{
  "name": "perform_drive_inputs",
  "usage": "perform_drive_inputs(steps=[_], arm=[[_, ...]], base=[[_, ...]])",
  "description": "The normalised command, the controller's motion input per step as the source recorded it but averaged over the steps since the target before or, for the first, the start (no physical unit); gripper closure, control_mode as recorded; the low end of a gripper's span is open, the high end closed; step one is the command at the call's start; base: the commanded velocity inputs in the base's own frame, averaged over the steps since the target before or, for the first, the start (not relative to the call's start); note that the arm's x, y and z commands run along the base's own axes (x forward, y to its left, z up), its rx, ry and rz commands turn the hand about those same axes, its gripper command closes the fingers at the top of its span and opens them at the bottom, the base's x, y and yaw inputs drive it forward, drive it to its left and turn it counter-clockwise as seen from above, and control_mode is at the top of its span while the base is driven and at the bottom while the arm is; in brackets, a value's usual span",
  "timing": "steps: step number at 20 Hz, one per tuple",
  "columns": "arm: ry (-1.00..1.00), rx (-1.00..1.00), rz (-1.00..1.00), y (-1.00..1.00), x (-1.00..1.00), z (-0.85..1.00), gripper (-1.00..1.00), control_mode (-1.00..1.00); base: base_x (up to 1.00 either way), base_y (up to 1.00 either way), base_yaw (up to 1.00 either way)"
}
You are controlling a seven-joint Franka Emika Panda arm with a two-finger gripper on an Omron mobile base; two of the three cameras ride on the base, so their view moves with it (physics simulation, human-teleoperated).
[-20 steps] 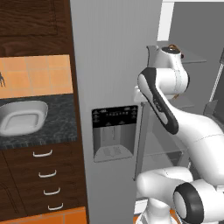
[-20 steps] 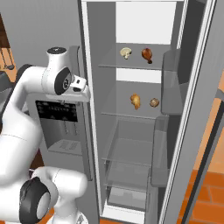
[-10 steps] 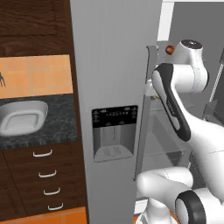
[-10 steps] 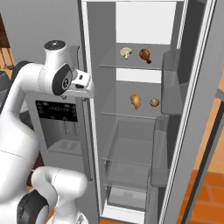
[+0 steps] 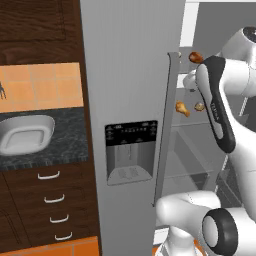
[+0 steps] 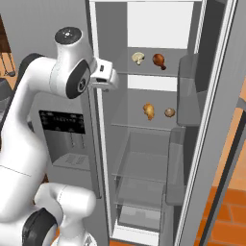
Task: Place one mushroom and one chicken drumstick in each tupperware on the nearby counter, to pack two identical lunches.
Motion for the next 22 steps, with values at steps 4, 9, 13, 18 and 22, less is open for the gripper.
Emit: perform_drive_inputs(steps=[4,9,13,18,22], arm=[[-0.12,0.00,0.00,-0.70,0.09,0.47,-1.00,-1.00],[0.00,0.00,0.01,-0.56,0.36,0.26,-1.00,-1.00],[-0.08,-0.05,0.00,-0.21,0.55,0.02,-1.00,-1.00],[0.01,-0.02,0.00,-0.39,0.57,0.08,-1.00,-1.00],[0.07,0.00,0.00,-0.40,0.58,0.08,-1.00,-1.00]], base=[[0.00,0.00,0.00],[0.00,0.00,0.00],[0.00,0.00,0.00],[0.00,0.00,0.00],[0.00,0.00,0.00]])
